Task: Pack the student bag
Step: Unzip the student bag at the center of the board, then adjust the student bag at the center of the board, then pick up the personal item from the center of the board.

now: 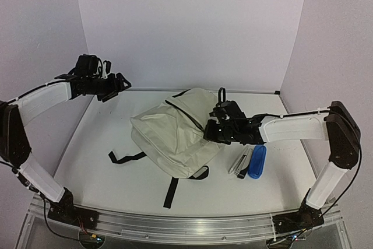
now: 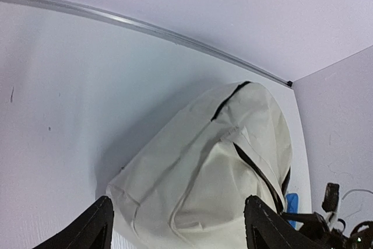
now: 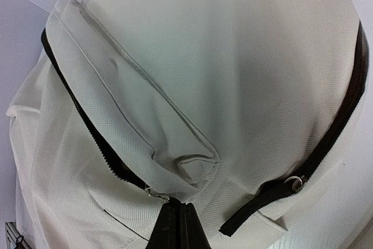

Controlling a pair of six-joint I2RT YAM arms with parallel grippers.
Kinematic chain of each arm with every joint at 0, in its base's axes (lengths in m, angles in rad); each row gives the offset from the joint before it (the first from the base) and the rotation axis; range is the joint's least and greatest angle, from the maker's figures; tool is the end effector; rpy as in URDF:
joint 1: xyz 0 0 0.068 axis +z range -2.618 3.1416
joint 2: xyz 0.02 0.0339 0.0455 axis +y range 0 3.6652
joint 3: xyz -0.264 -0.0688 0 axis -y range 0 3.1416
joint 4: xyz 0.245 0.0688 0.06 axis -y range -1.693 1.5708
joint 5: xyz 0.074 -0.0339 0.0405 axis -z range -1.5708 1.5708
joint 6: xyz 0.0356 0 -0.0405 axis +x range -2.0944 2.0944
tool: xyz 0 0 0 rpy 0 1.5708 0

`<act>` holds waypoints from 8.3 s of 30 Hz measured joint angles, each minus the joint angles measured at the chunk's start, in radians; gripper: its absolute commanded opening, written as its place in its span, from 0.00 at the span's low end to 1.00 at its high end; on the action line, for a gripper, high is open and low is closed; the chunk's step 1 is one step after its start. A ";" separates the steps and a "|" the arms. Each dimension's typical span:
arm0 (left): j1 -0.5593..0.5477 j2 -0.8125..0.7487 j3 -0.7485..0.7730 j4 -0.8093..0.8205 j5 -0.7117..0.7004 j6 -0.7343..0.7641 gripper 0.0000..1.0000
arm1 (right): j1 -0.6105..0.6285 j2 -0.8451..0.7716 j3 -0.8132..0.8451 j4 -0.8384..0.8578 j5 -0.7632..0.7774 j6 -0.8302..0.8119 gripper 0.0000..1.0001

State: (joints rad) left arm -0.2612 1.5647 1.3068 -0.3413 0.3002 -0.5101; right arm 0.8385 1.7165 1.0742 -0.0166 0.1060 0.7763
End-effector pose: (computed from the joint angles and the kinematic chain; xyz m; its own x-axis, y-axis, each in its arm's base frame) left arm 0.3449 -0.1031 0.3121 -0.7111 -0.2927 -0.6392 0.1551 0.8215 -0.5487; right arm 0.2548 0.2778 0.2090 -0.7710 0.1845 -0.6095 -0.2009 0.8377 0.5078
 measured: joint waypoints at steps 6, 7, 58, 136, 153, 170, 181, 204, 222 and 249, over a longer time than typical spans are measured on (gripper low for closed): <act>-0.012 -0.183 -0.280 0.039 0.043 -0.184 0.77 | -0.002 0.042 0.034 -0.002 -0.026 -0.019 0.00; -0.012 -0.182 -0.324 0.044 0.056 -0.217 0.77 | -0.002 0.046 0.038 -0.003 -0.029 -0.021 0.00; 0.104 0.371 -0.021 0.316 0.512 -0.249 0.07 | 0.102 0.004 -0.048 0.089 -0.177 0.114 0.00; -0.618 0.471 0.495 -0.445 -0.670 0.017 0.85 | -0.184 0.271 0.332 0.048 -0.437 -0.117 0.00; -0.636 0.500 0.514 -0.438 -0.720 0.062 0.65 | -0.184 0.269 0.330 0.054 -0.437 -0.106 0.00; -0.699 0.501 0.523 -0.383 -0.756 0.078 0.39 | -0.184 0.269 0.330 0.054 -0.437 -0.098 0.00; -0.701 0.502 0.509 -0.382 -0.751 0.065 0.45 | -0.184 0.269 0.330 0.055 -0.437 -0.095 0.00; -0.666 0.501 0.412 -0.350 -0.845 0.033 0.00 | -0.183 0.264 0.316 0.062 -0.405 -0.090 0.00; -0.450 0.147 0.056 -0.070 -0.365 -0.039 0.00 | -0.176 0.251 0.298 0.074 -0.367 -0.073 0.27; -0.103 0.106 0.062 -0.176 0.314 0.150 0.00 | -0.405 -0.233 -0.175 -0.352 -0.105 0.020 0.98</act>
State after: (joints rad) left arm -0.3642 1.6711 1.3686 -0.5171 0.6144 -0.3597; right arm 0.4333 1.4834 0.8993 -0.3683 0.0009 0.7968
